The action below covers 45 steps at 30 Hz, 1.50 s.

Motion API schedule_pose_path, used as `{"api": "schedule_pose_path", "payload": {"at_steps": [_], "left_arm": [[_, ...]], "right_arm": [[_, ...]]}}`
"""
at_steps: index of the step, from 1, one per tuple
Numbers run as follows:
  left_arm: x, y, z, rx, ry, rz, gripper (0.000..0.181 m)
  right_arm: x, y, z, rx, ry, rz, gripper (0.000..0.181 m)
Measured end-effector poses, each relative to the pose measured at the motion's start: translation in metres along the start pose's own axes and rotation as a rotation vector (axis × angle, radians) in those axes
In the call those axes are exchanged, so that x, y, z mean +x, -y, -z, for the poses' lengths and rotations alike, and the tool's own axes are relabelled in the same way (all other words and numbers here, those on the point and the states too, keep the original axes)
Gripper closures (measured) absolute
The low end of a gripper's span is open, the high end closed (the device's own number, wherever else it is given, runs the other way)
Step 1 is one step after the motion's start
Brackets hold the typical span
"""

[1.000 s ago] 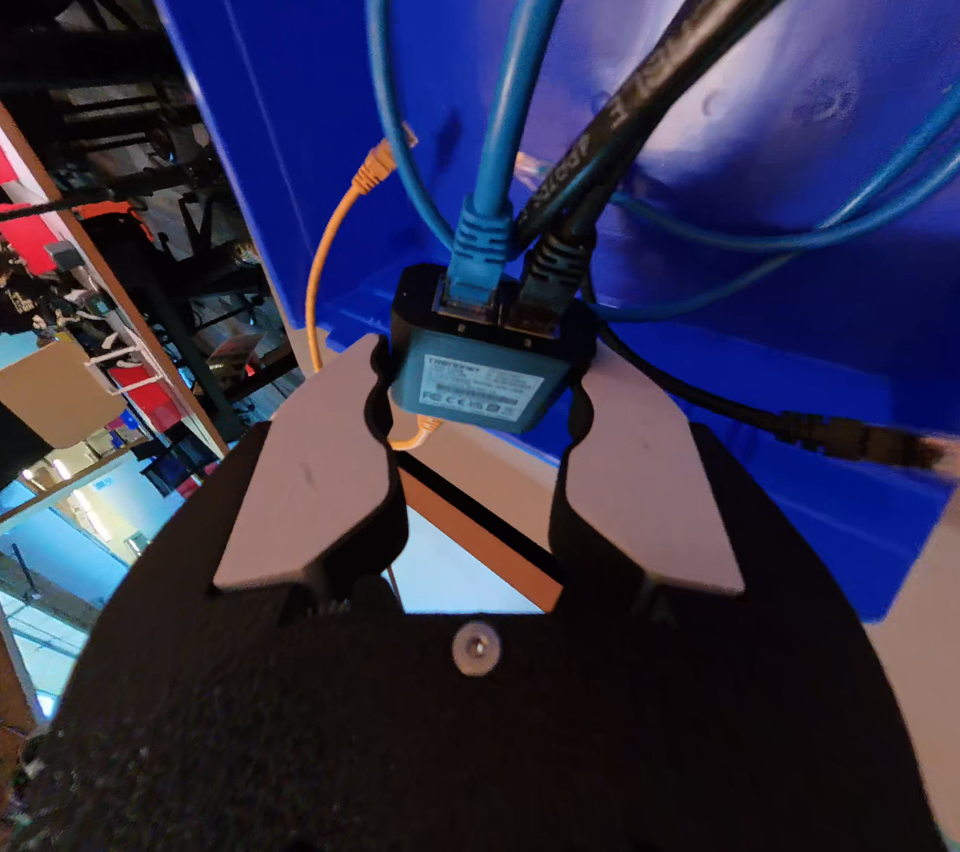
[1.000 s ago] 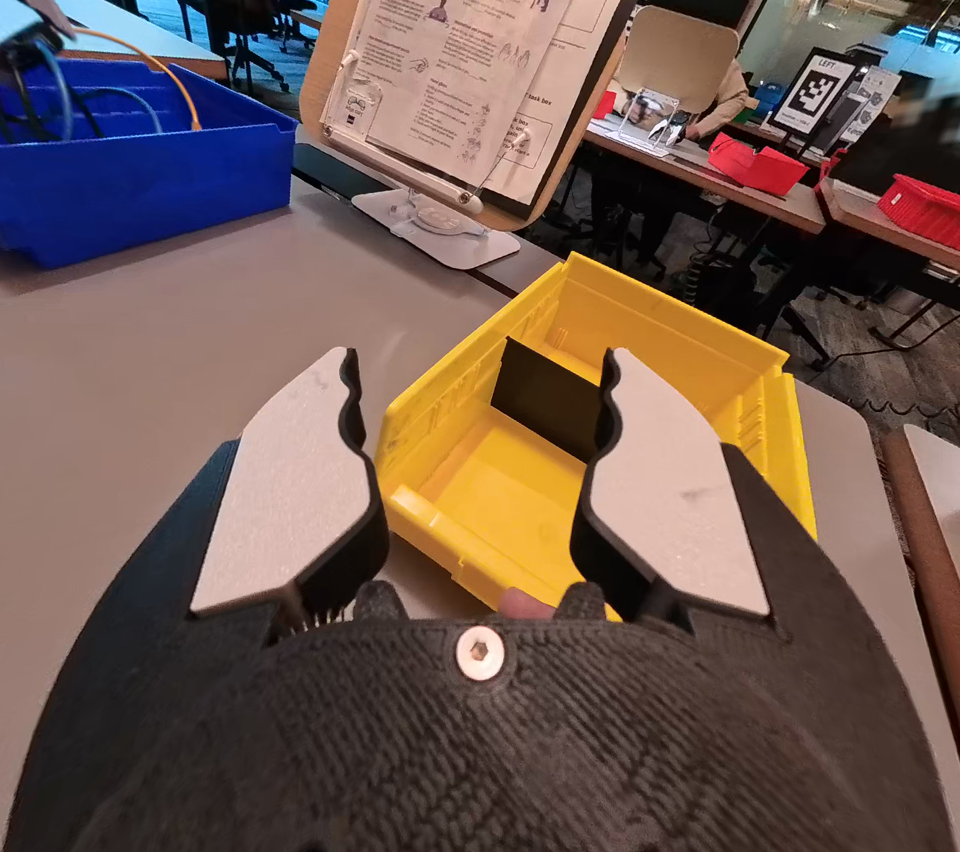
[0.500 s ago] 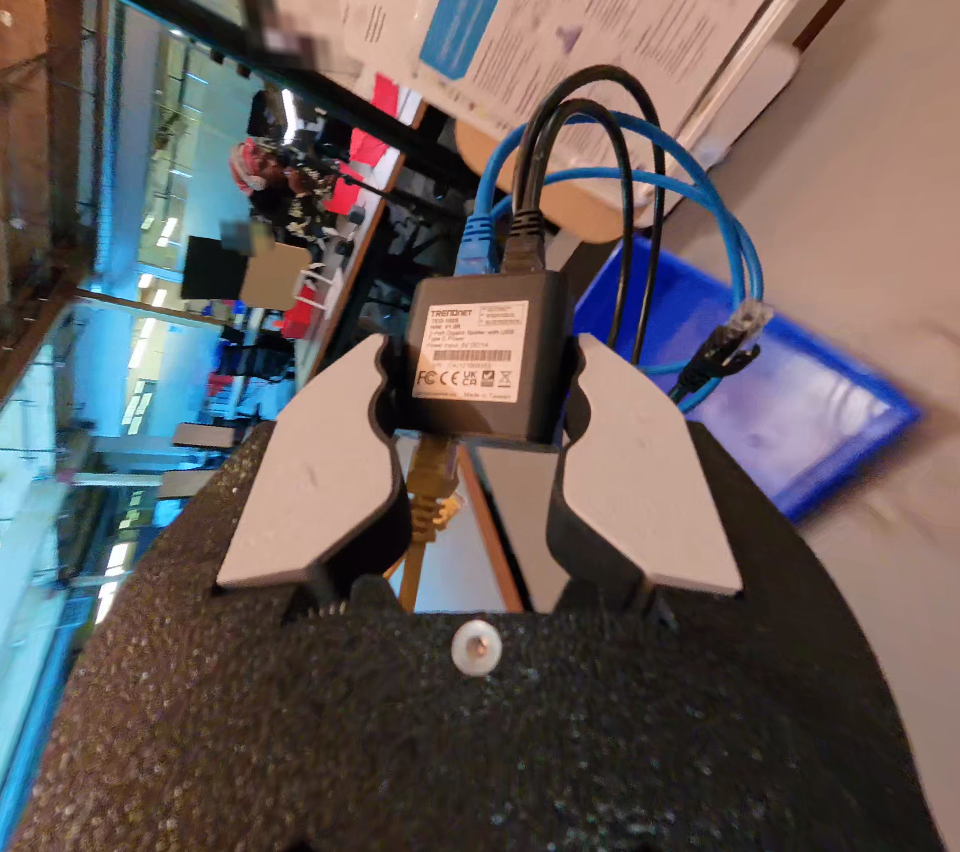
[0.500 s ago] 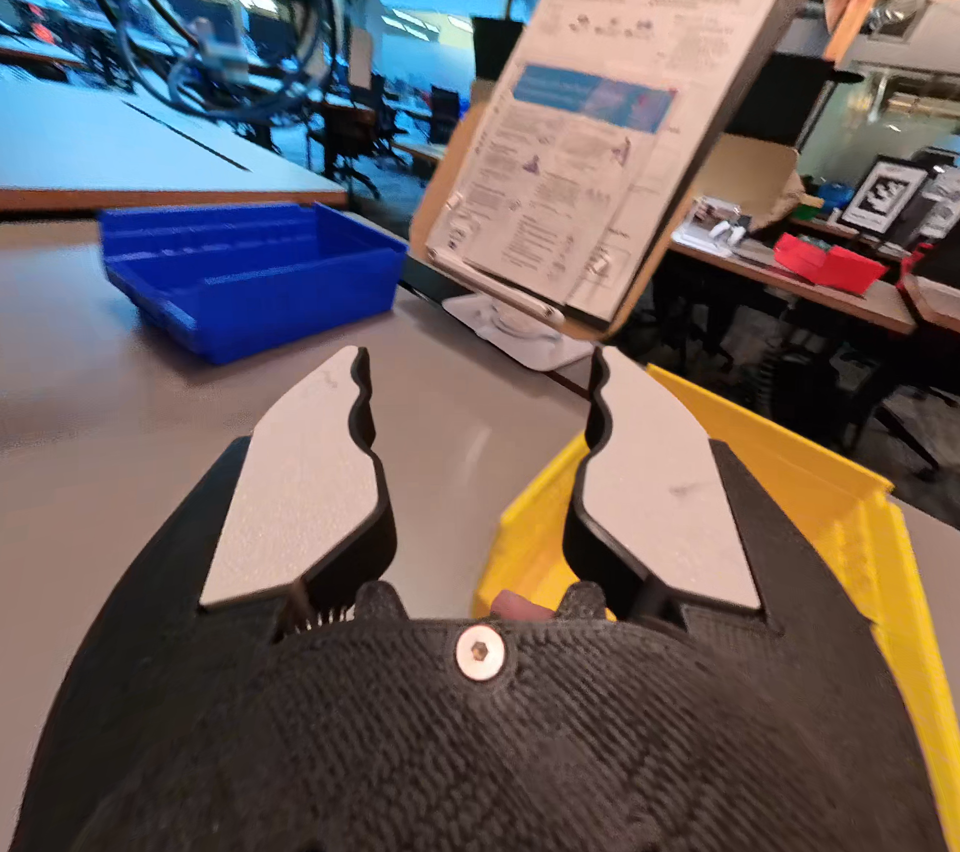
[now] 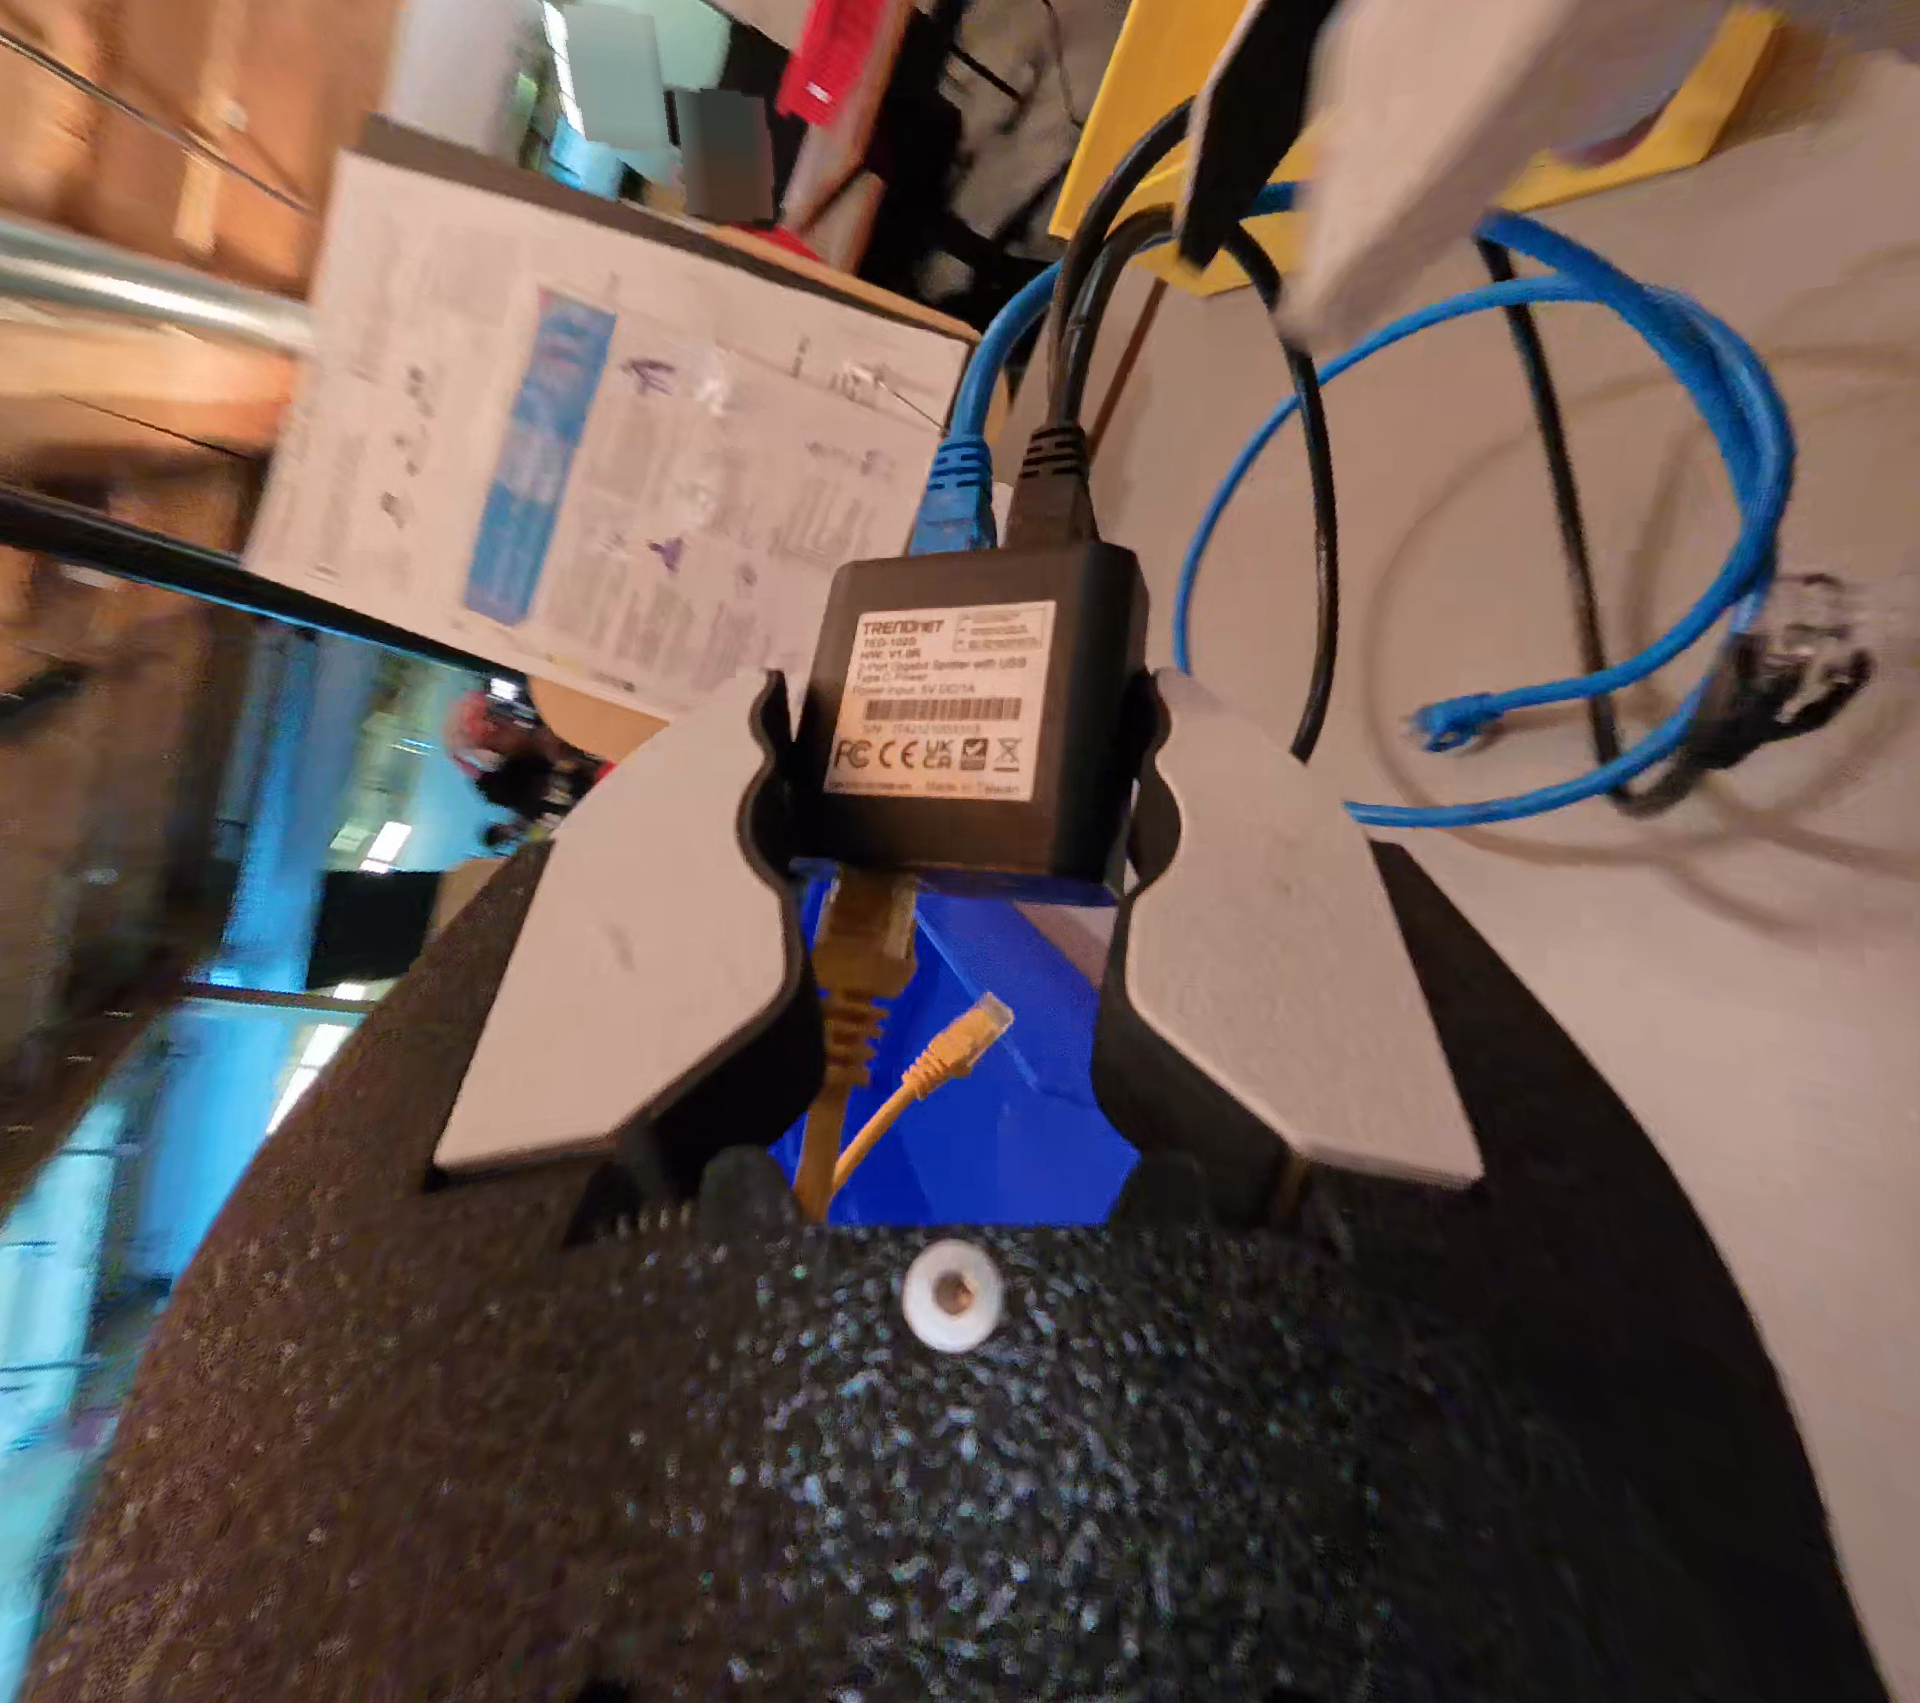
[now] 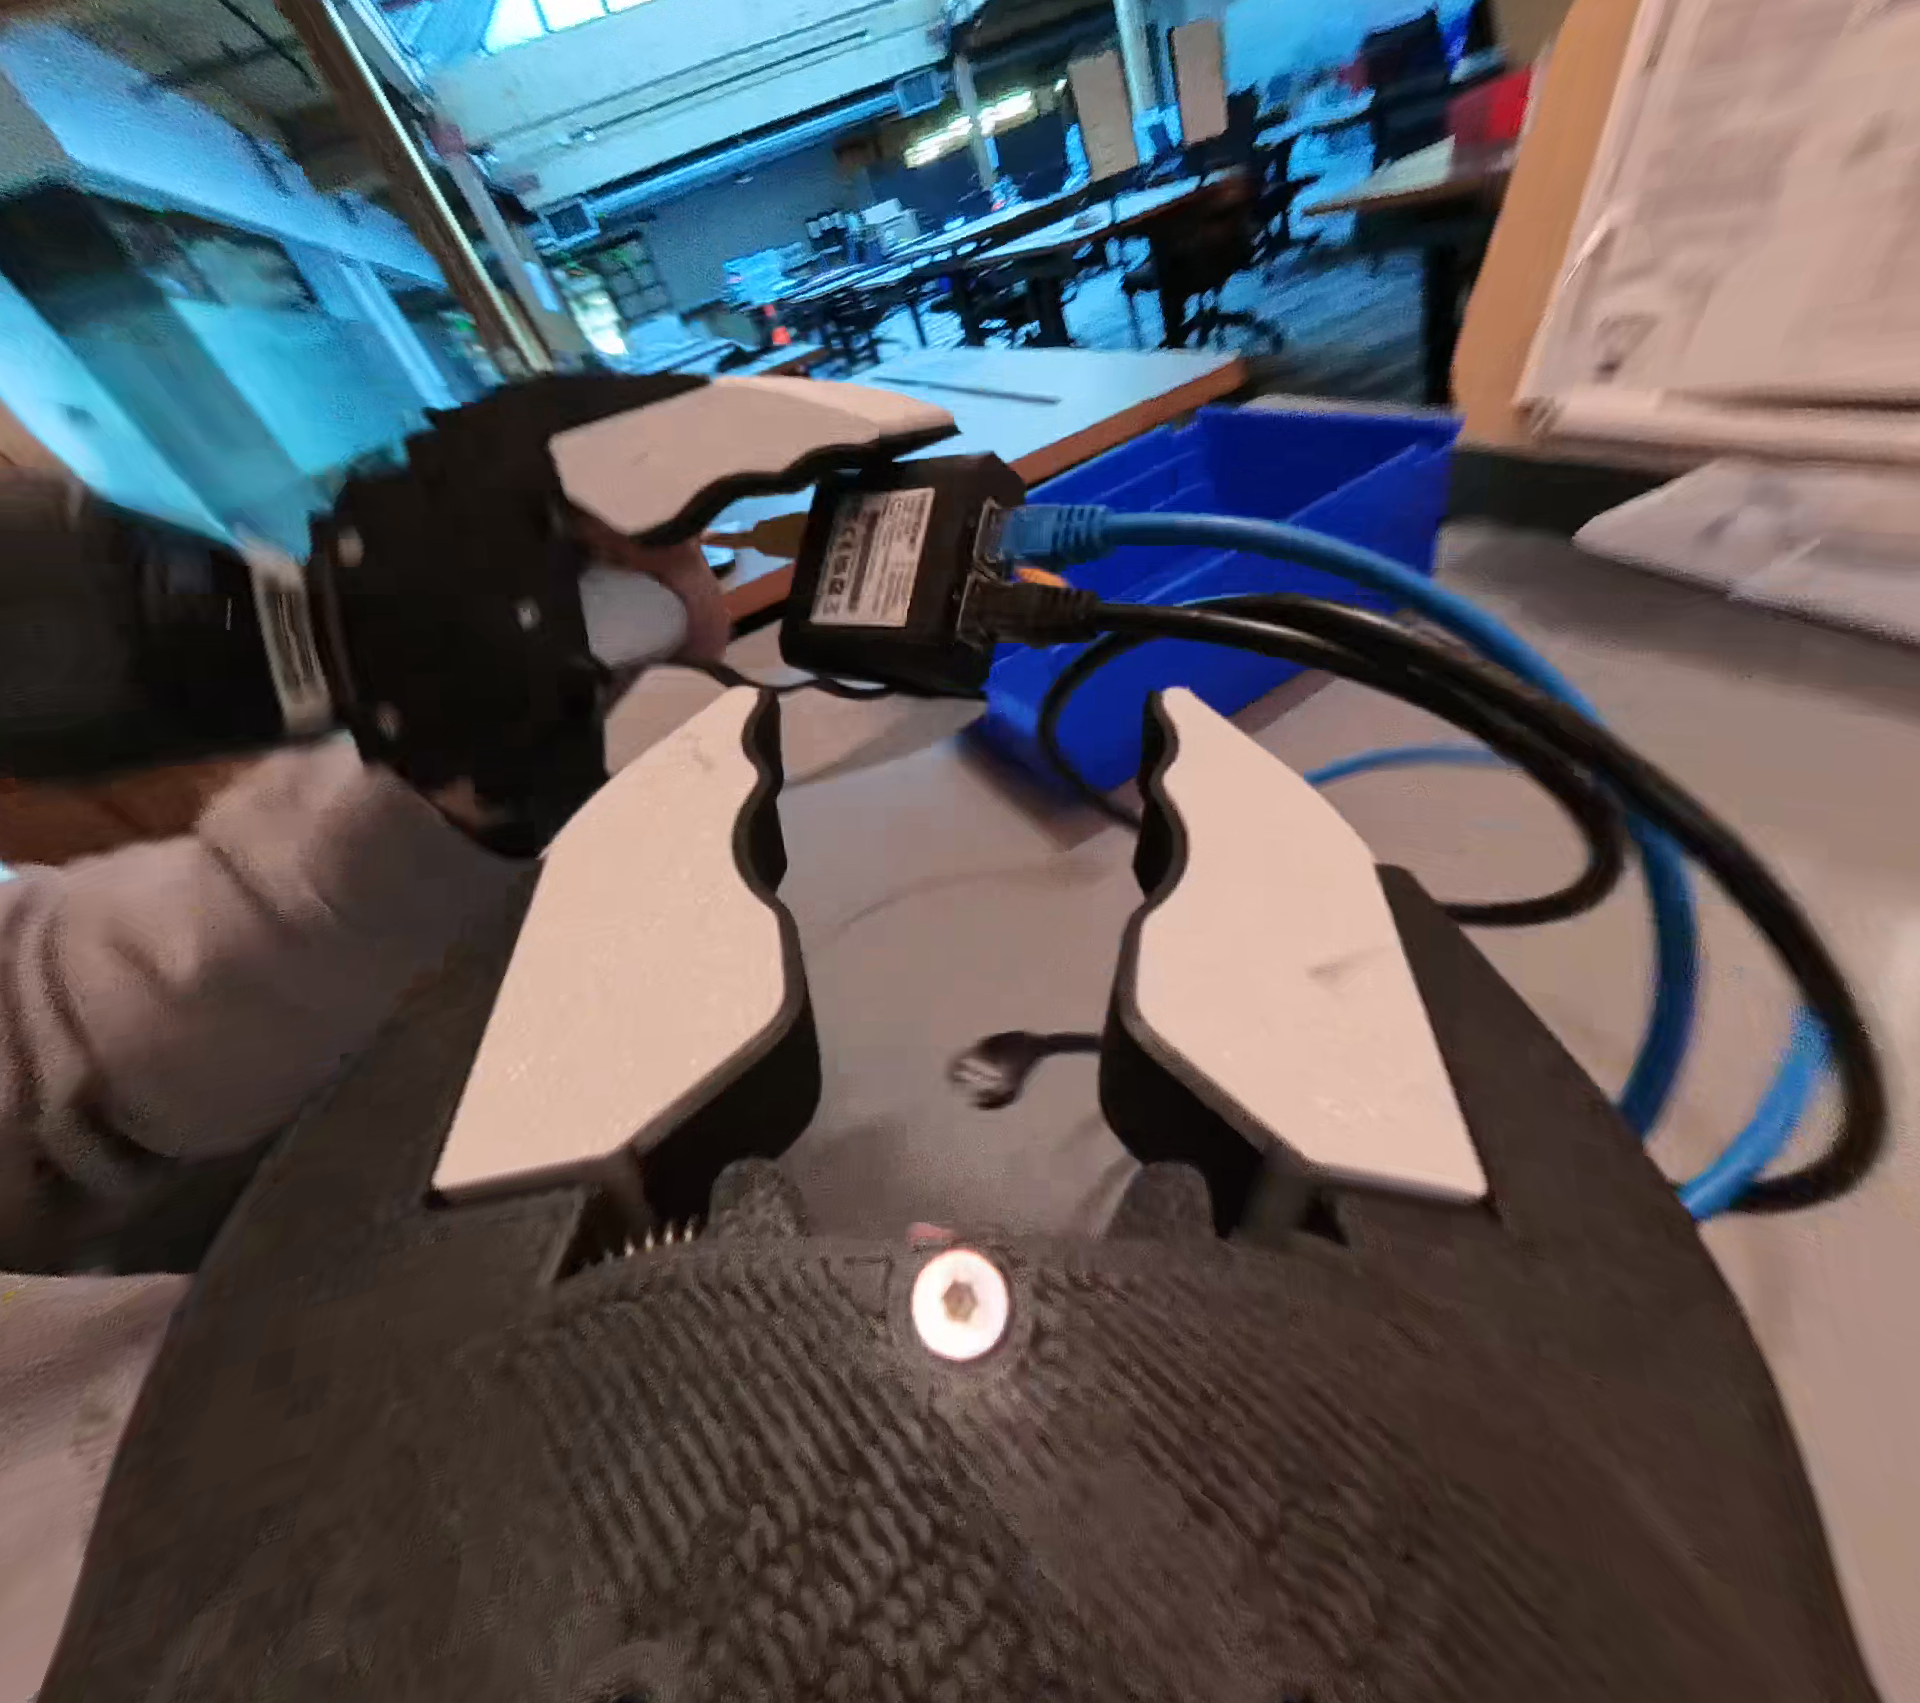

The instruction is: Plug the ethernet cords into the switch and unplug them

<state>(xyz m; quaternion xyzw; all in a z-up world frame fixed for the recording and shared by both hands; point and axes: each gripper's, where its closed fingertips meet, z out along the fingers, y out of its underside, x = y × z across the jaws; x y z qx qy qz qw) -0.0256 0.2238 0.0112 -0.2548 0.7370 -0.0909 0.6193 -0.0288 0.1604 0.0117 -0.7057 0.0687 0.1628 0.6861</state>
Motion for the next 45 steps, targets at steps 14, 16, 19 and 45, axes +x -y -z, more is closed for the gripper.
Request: {"api": "schedule_pose_path", "payload": {"at_steps": [14, 16, 19, 45], "left_arm": [[0.031, 0.009, 0.008, 0.202, 0.120, -0.014, 0.118], [0.032, 0.009, 0.006, 0.219, 0.110, 0.009, 0.119], [0.036, 0.009, 0.001, 0.259, 0.084, 0.044, 0.118], [0.057, -0.027, 0.005, 0.428, -0.088, 0.607, 0.122]], "right_arm": [[-0.012, -0.030, -0.029, 0.096, 0.416, -0.545, 0.157], [-0.010, -0.030, -0.028, 0.106, 0.425, -0.529, 0.158], [-0.002, -0.032, -0.028, 0.133, 0.422, -0.549, 0.158], [0.019, -0.054, -0.044, 0.197, 0.325, -0.845, 0.158]]}}
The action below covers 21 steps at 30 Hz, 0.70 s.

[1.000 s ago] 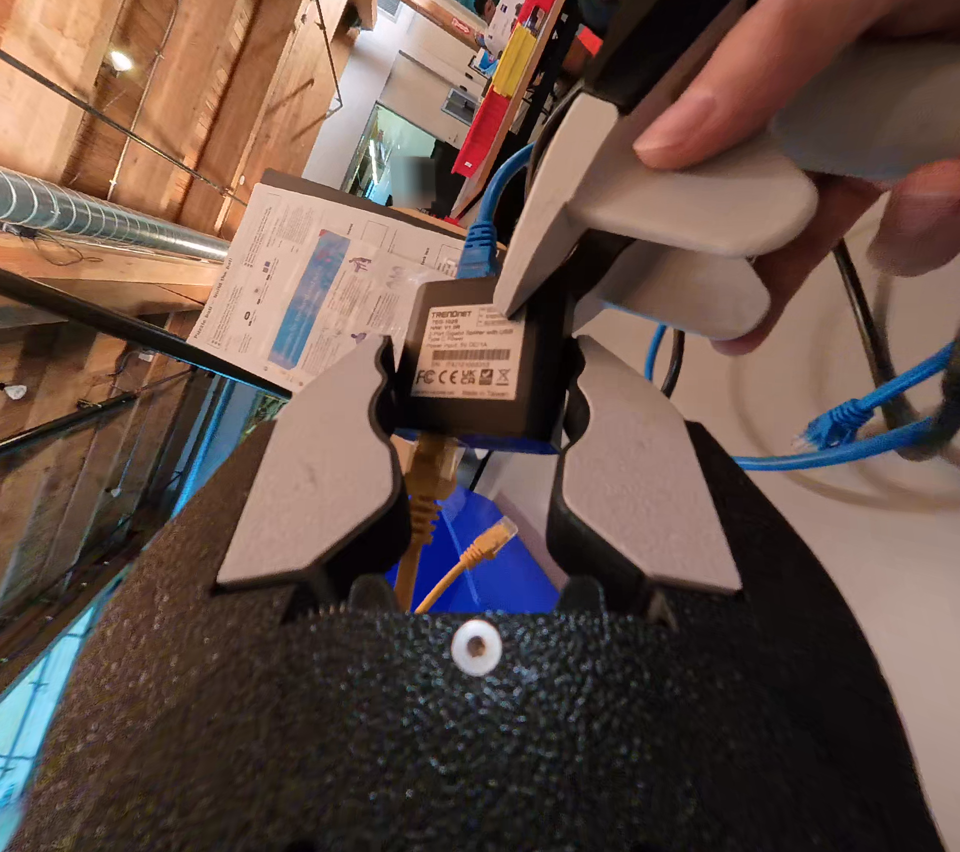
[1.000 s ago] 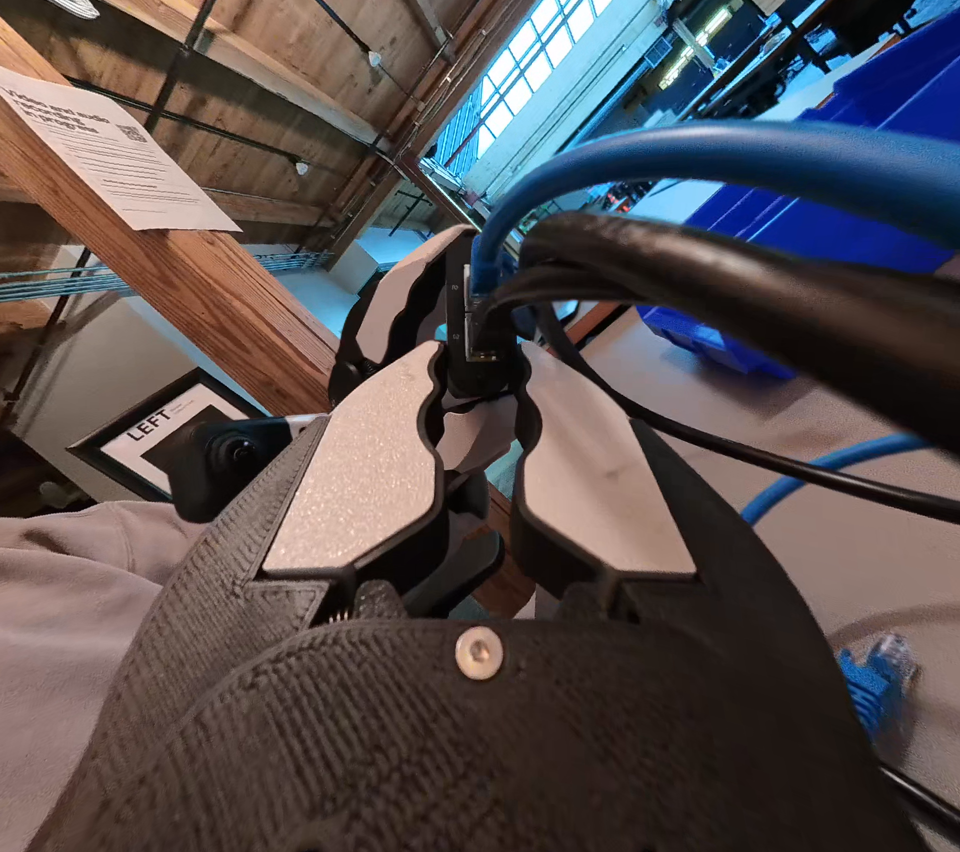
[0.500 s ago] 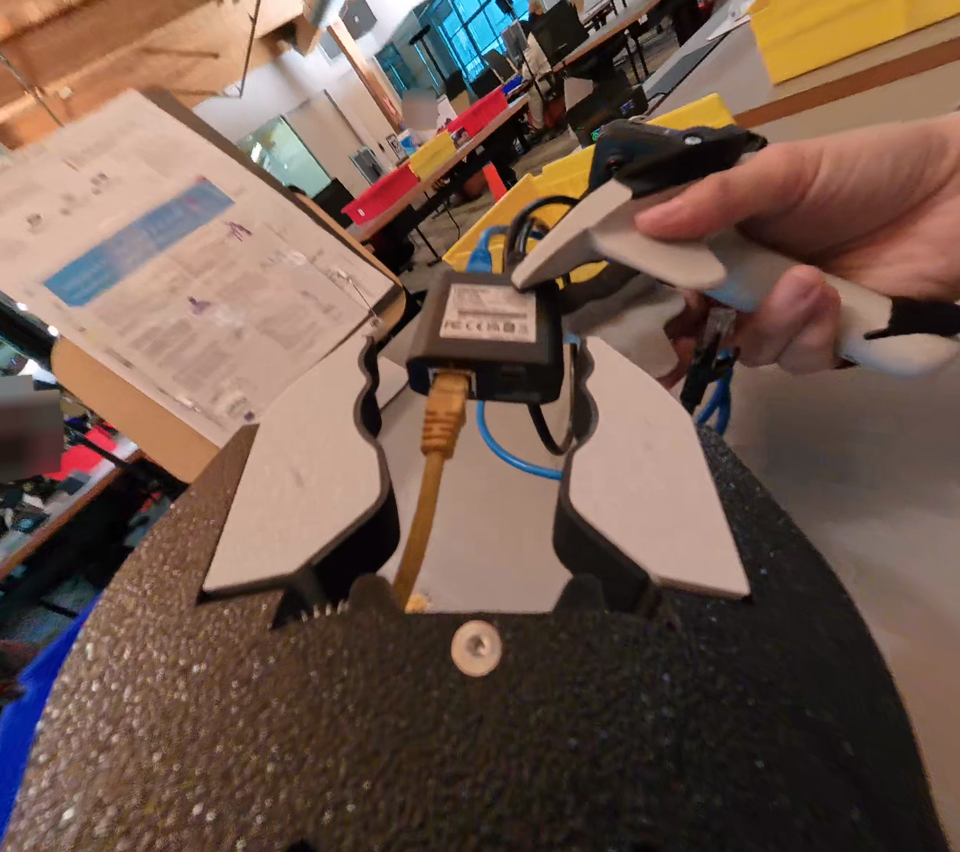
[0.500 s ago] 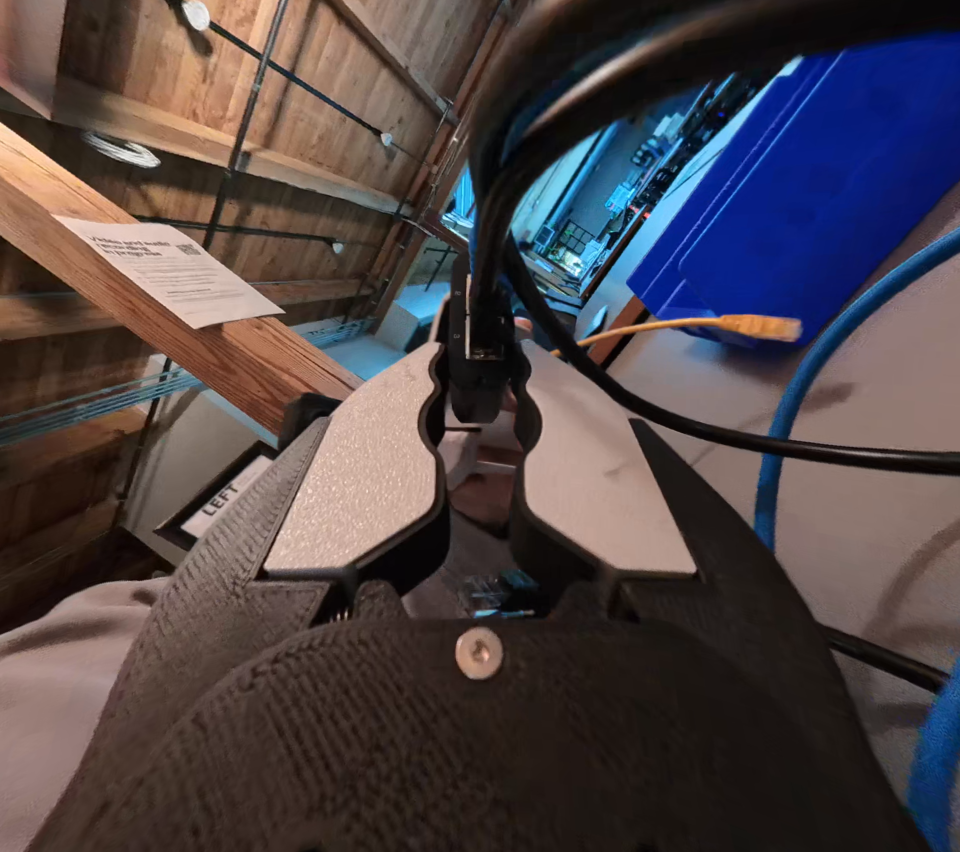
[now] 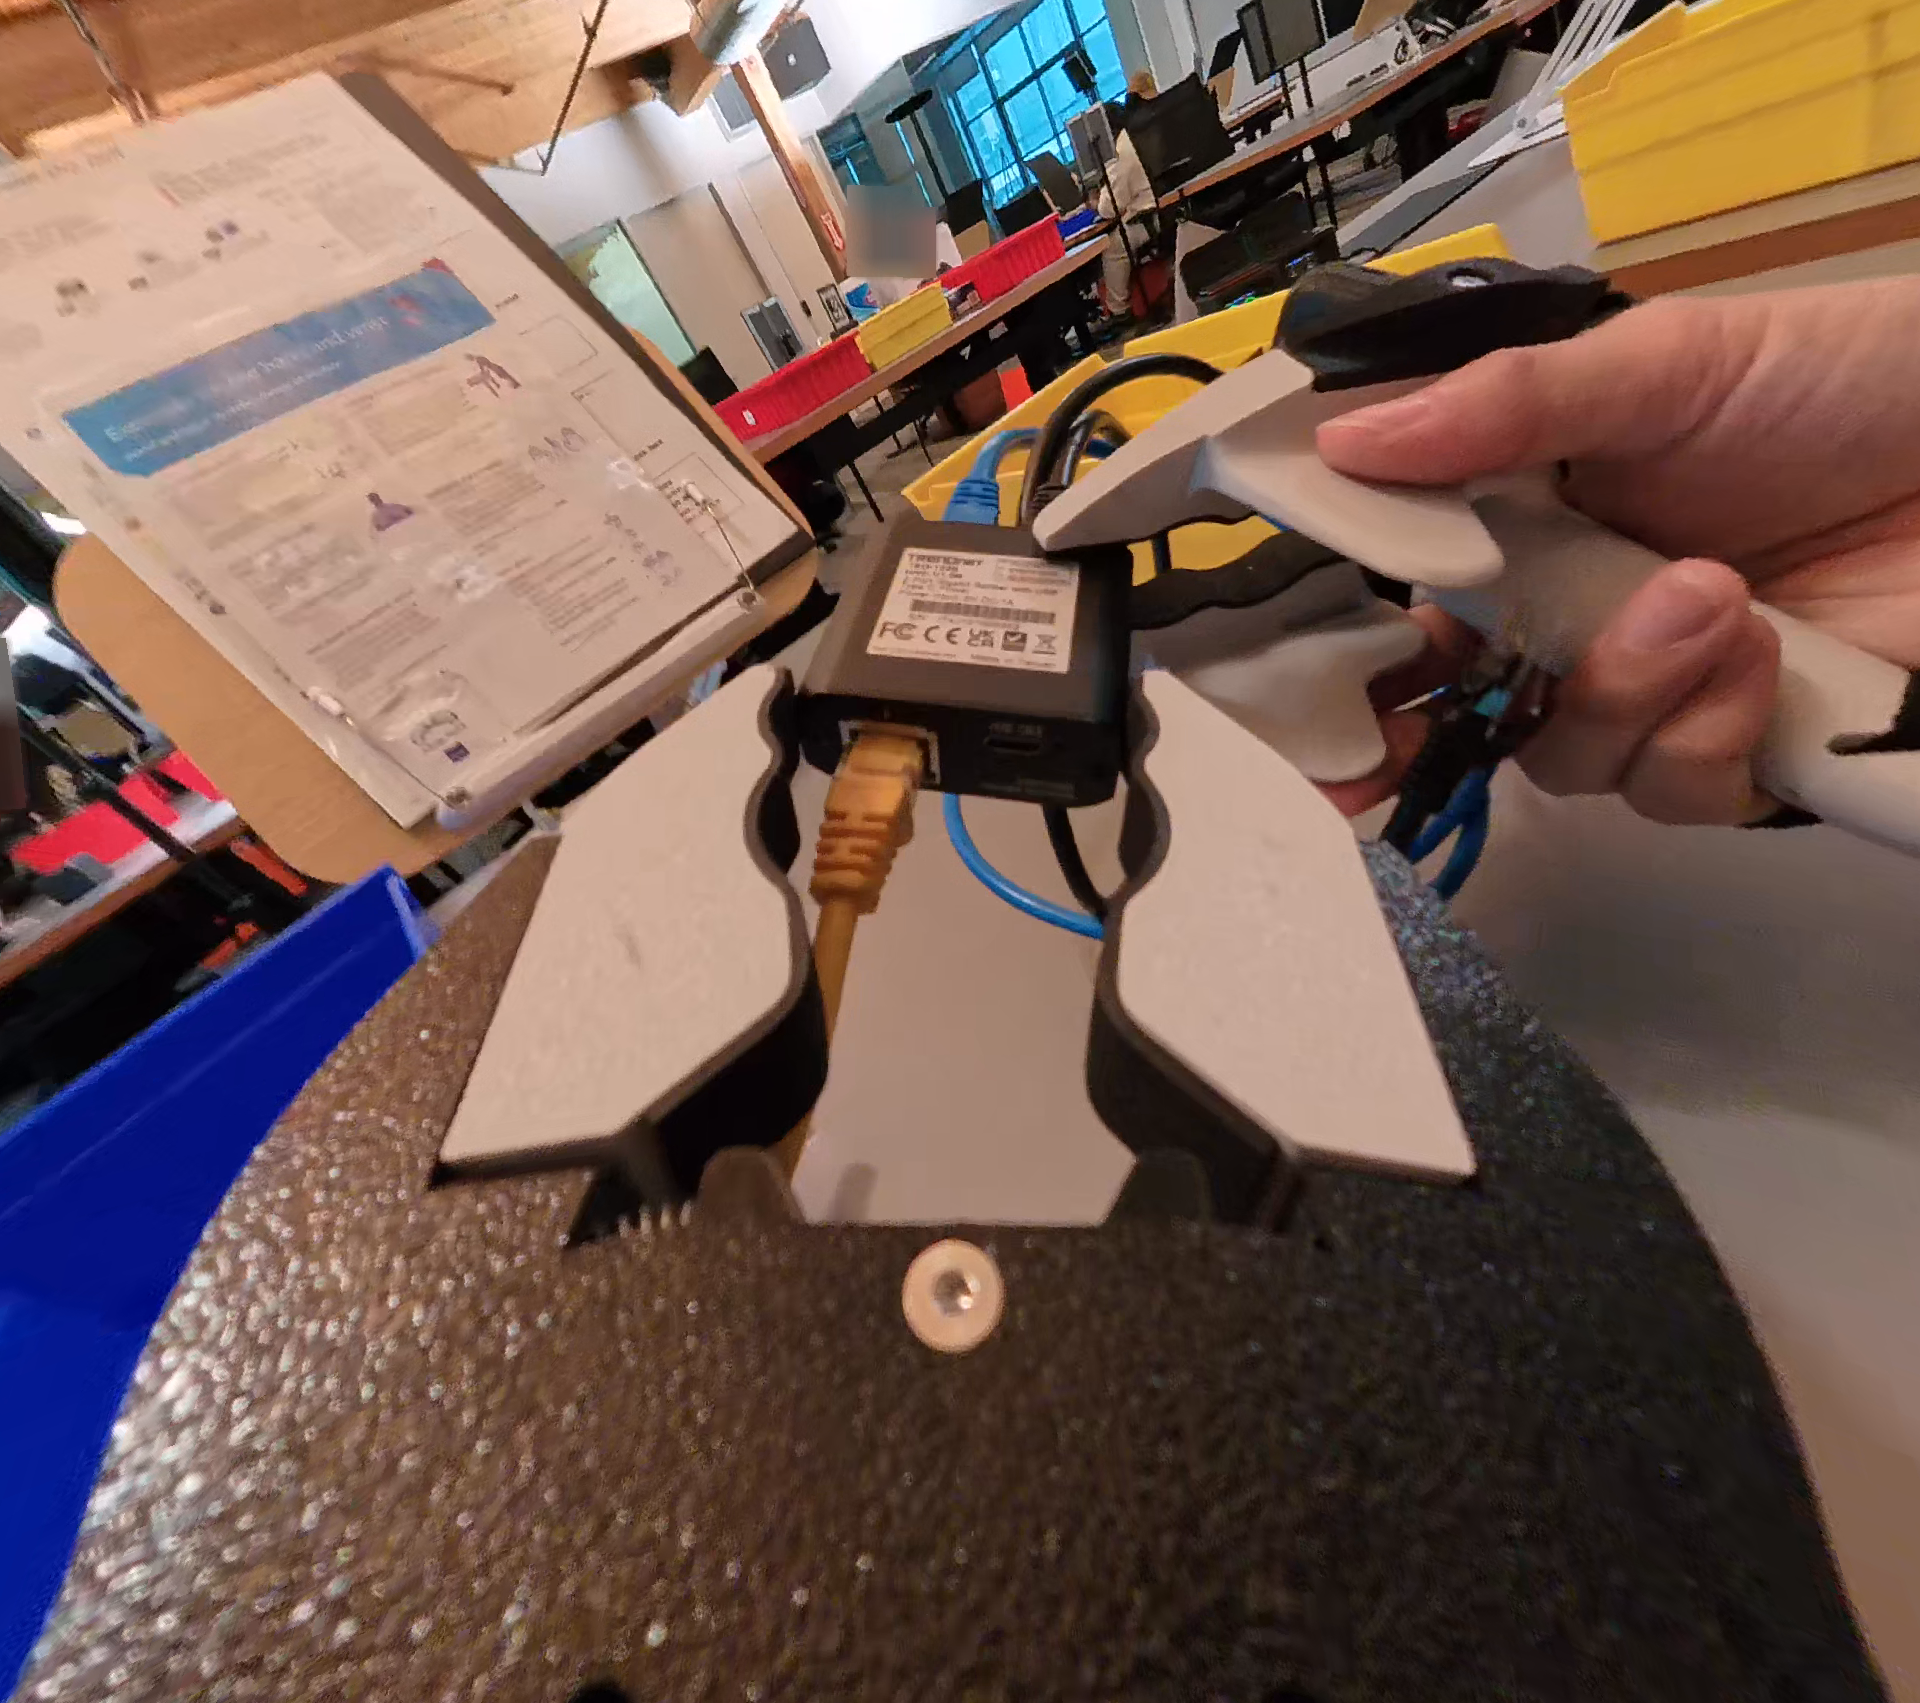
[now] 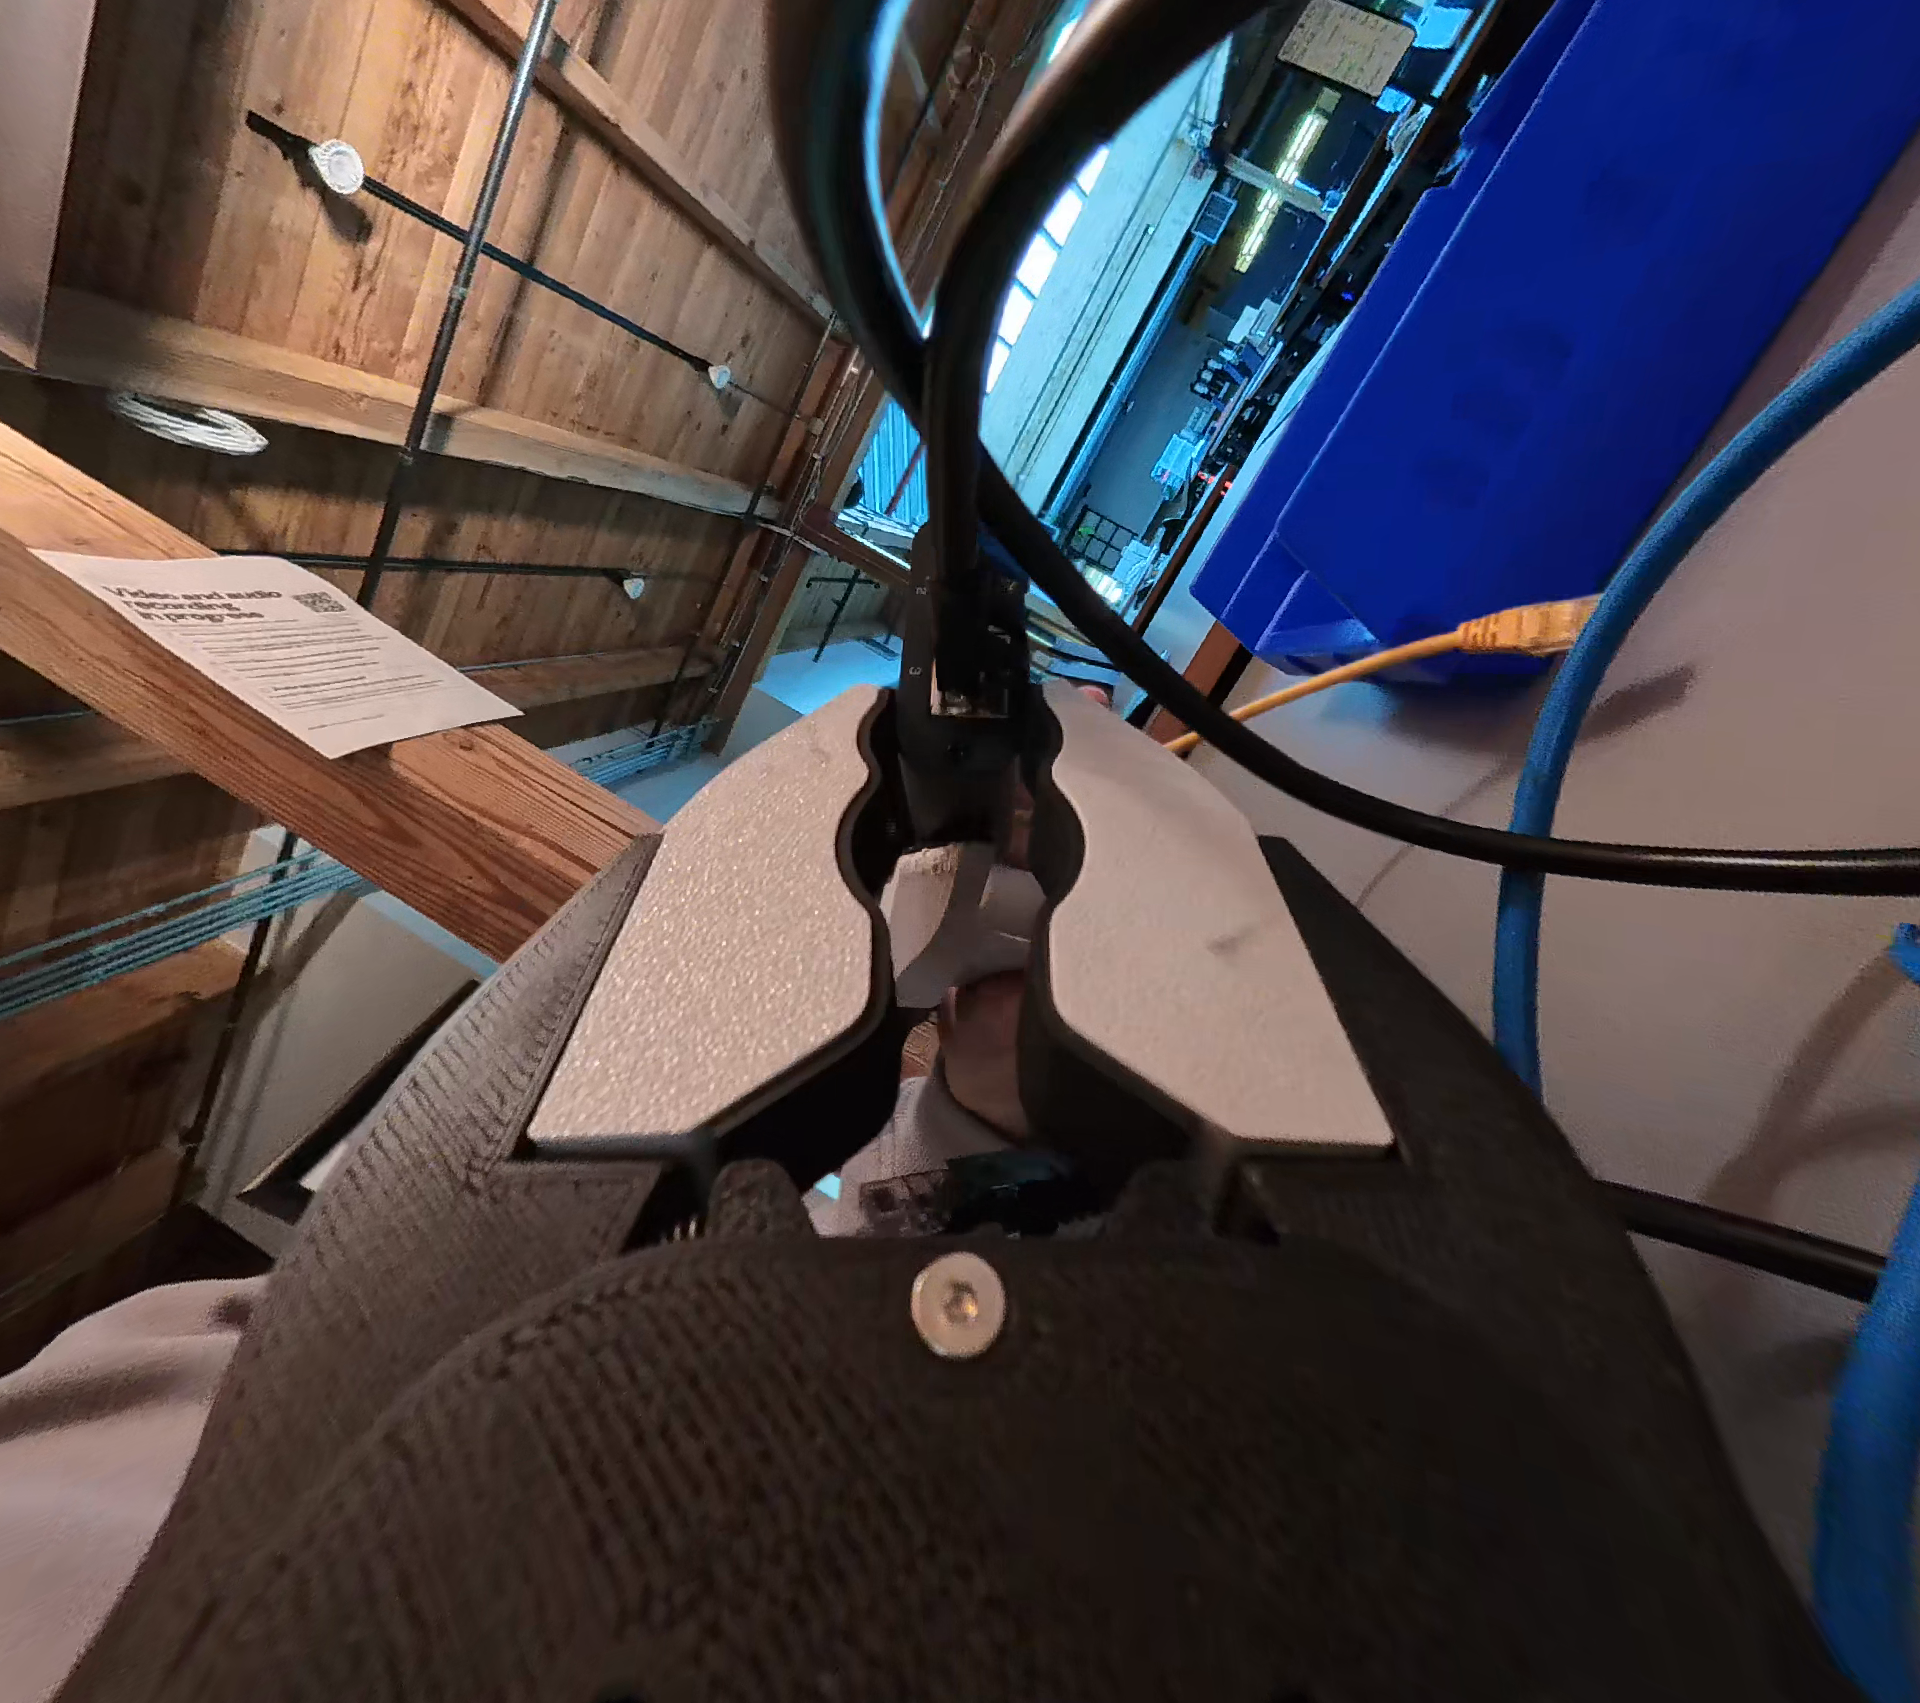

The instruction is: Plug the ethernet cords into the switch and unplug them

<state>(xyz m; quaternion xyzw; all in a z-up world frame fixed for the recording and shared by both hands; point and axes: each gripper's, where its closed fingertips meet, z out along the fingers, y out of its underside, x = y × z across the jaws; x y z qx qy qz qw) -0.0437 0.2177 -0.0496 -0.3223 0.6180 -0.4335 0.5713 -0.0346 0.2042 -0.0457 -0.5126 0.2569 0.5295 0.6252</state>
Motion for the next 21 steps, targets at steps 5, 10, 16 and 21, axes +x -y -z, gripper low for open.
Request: {"api": "schedule_pose_path", "payload": {"at_steps": [5, 10, 16, 21], "left_arm": [[0.002, -0.008, 0.001, -0.003, -0.014, 0.044, 0.122], [0.005, -0.020, 0.003, -0.011, -0.040, 0.083, 0.121], [0.006, -0.024, 0.003, -0.028, -0.014, 0.117, 0.121], [0.014, -0.025, -0.001, 0.003, -0.065, 0.240, 0.121]], "right_arm": [[0.006, -0.003, 0.000, -0.008, -0.007, -0.026, 0.158], [0.009, -0.008, 0.000, -0.010, -0.022, -0.034, 0.158], [0.013, -0.006, 0.001, 0.025, -0.033, -0.044, 0.158], [0.012, -0.007, 0.011, 0.067, -0.042, -0.099, 0.158]]}}
